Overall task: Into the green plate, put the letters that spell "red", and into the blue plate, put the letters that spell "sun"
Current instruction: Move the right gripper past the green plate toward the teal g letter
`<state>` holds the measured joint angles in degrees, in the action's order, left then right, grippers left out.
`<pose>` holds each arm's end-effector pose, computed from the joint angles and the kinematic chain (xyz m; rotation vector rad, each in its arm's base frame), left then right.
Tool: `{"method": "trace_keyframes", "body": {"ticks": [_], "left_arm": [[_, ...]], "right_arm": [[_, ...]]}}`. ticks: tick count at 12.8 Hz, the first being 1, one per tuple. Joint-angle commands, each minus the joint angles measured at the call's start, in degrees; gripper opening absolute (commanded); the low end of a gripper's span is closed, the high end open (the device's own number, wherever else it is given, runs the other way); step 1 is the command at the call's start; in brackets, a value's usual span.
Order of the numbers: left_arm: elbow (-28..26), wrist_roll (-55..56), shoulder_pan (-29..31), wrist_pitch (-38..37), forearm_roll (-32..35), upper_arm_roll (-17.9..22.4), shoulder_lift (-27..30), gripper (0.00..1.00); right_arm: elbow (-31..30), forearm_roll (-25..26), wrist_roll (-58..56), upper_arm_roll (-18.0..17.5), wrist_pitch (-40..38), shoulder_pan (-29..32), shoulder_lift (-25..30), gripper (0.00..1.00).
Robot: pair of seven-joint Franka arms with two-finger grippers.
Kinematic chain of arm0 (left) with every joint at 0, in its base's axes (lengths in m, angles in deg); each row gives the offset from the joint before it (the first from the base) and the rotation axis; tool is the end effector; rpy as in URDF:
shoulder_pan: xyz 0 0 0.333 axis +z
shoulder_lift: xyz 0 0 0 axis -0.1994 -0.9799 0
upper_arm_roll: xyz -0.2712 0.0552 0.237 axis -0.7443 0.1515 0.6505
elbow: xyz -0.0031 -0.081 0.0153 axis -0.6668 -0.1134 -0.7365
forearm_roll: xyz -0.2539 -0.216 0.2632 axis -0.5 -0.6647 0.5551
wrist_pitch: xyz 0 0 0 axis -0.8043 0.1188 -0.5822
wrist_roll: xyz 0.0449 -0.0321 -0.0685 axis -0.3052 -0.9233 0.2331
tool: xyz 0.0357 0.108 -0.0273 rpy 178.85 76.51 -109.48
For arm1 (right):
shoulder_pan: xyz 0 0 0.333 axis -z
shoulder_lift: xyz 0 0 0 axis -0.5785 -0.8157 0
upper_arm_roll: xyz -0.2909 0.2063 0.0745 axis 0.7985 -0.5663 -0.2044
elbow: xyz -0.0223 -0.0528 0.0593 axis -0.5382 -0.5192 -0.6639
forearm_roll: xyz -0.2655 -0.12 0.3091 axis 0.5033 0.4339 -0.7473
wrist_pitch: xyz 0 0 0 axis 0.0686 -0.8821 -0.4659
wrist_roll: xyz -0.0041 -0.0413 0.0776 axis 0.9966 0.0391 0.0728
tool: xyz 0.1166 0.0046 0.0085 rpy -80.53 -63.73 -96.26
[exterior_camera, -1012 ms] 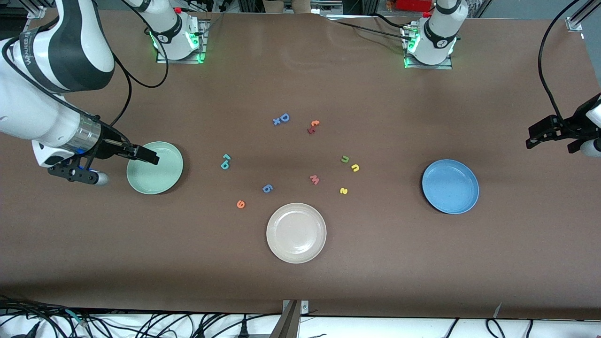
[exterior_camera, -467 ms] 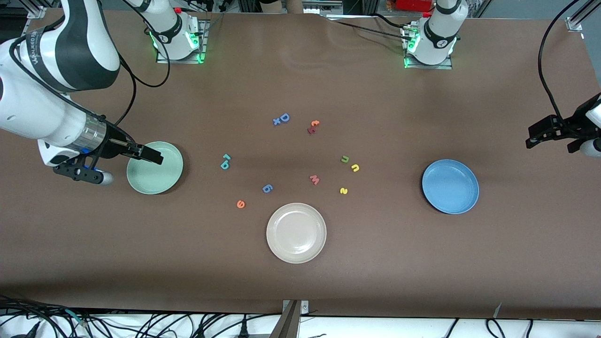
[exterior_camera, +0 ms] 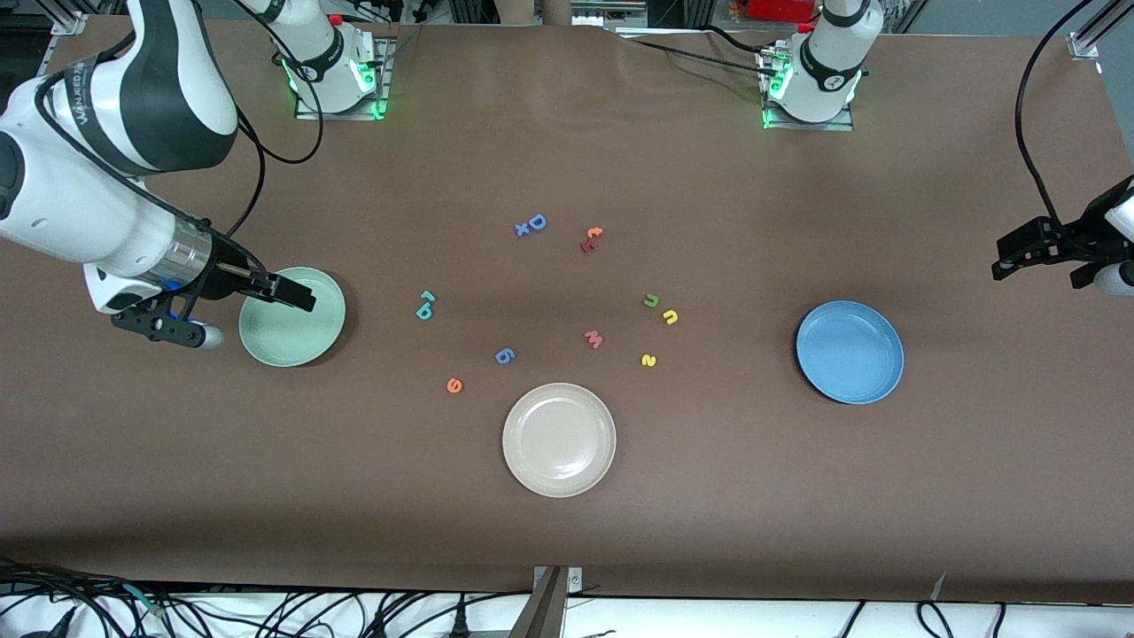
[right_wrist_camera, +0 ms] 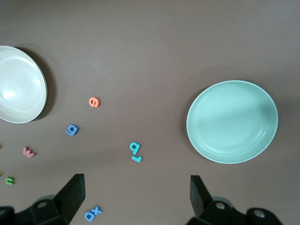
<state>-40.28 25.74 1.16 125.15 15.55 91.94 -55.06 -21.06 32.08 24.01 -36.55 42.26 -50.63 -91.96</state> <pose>0.6305 0.0508 0.6095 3.1304 -0.1471 0.0654 0.6608 0.1304 0.5075 -2.9673 0.4122 0.1175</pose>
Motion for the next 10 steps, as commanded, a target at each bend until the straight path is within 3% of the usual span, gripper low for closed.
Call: {"method": "trace_keyframes", "body": {"ticks": [1, 5, 10], "left_arm": [[0.3, -0.3, 0.5, -1.0, -1.9, -0.1, 0.5, 1.0], [0.3, -0.3, 0.5, -1.0, -1.9, 0.0, 0.5, 1.0], [0.3, -0.3, 0.4, -1.1, -2.0, -0.1, 0.3, 1.0]], "right_arm": [[-1.0, 1.3, 2.8, 0.0, 1.1, -1.5, 0.8, 0.99], [-1.8, 1.3, 7.2, 0.0, 3.5, -4.3, -0.3, 0.99], [-8.5, 1.8, 12.4, 0.0, 12.9, -8.8, -1.3, 0.99]]}}
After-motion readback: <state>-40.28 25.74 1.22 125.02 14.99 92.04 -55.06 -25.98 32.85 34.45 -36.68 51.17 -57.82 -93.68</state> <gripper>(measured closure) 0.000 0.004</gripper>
